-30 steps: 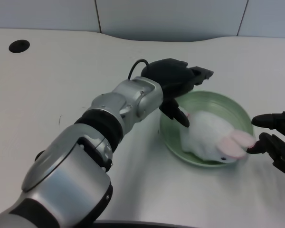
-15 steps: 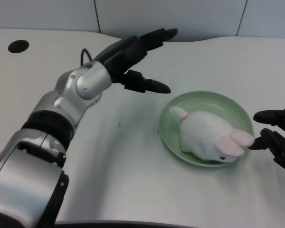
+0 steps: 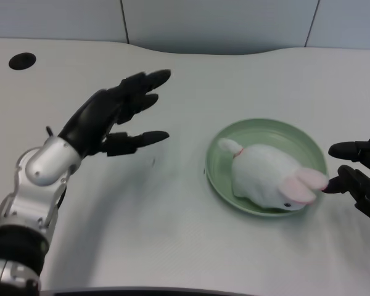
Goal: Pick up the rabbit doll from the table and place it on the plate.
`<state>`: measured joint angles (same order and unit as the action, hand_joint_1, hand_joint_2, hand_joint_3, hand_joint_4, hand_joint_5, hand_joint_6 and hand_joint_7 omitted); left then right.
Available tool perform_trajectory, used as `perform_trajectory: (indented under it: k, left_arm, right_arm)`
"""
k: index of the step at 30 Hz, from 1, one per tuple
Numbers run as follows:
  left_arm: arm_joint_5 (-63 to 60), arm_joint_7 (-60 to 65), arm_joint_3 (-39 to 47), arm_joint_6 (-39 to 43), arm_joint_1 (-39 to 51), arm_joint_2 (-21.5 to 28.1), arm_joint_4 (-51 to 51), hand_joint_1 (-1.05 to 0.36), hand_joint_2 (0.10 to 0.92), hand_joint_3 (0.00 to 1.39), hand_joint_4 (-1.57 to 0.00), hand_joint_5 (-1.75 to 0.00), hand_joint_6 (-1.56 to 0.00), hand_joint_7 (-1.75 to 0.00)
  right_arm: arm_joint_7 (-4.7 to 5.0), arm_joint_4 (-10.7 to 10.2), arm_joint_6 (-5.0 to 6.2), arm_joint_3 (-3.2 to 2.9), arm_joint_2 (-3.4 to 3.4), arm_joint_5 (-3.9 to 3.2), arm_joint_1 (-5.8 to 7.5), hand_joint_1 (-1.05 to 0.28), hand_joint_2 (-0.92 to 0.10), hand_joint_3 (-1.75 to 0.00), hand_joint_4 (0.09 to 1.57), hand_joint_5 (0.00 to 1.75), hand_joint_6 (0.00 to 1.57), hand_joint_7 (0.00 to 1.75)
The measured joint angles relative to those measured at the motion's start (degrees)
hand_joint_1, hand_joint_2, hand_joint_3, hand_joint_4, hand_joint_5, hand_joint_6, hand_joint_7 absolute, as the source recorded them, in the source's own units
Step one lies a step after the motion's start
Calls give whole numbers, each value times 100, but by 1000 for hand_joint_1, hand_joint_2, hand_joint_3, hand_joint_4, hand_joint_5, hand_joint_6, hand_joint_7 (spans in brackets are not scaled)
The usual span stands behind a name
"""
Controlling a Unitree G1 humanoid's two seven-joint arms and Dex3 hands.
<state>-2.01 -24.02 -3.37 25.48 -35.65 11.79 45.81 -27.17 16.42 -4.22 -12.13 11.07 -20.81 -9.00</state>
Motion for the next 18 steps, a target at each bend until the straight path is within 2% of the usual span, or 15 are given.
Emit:
perform_trajectory:
  k: [1,3,8,9,11,12,14,15,18]
  left_arm:
    - [72,0,58,-164,235,9,-214,-484,921,306,-336,-606,-474,-95]
    - [166,8,178,-541,657,48,-635,-466,921,303,-380,-753,-543,-106]
    - [277,72,390,-1377,1256,172,-1334,-454,921,295,-412,-833,-583,-112]
    - [333,89,428,-1448,1315,168,-1437,-475,921,263,-353,-1141,-630,-286]
    - [552,190,576,-1522,1562,26,-1599,-497,921,254,-303,-1410,-540,-657]
    - [624,215,613,-1570,1724,-53,-1639,-521,921,284,-299,-1568,-480,-896]
    - [723,230,617,-1639,2044,-163,-1648,-539,921,309,-294,-1695,-424,-1097]
    - [736,230,614,-1720,2170,-192,-1691,-538,921,325,-368,-1725,-426,-1293]
    - [735,231,593,-2061,2476,-180,-2130,-540,921,358,-440,-1744,-467,-1462]
  right_arm:
    - [2,0,-1,1,0,1,-2,-230,-921,-446,207,1528,319,1114]
    - [7,-2,-4,4,-1,3,-7,-226,-921,-451,203,1528,313,1112]
    - [9,-3,-5,5,-3,3,-9,-224,-921,-458,198,1531,307,1112]
    - [9,-5,-7,10,-8,2,-13,-225,-921,-459,198,1531,305,1112]
    - [9,-11,-11,9,-10,-1,-11,-227,-921,-460,198,1531,301,1111]
    - [11,-17,-11,11,-10,0,-13,-231,-921,-461,198,1531,298,1111]
    - [28,-20,-11,10,-9,9,-9,-234,-921,-463,198,1530,295,1112]
    - [33,-20,-11,15,-9,11,-10,-235,-921,-462,198,1529,296,1114]
    - [47,-36,-54,22,-10,7,-16,-232,-921,-465,208,1530,304,1119]
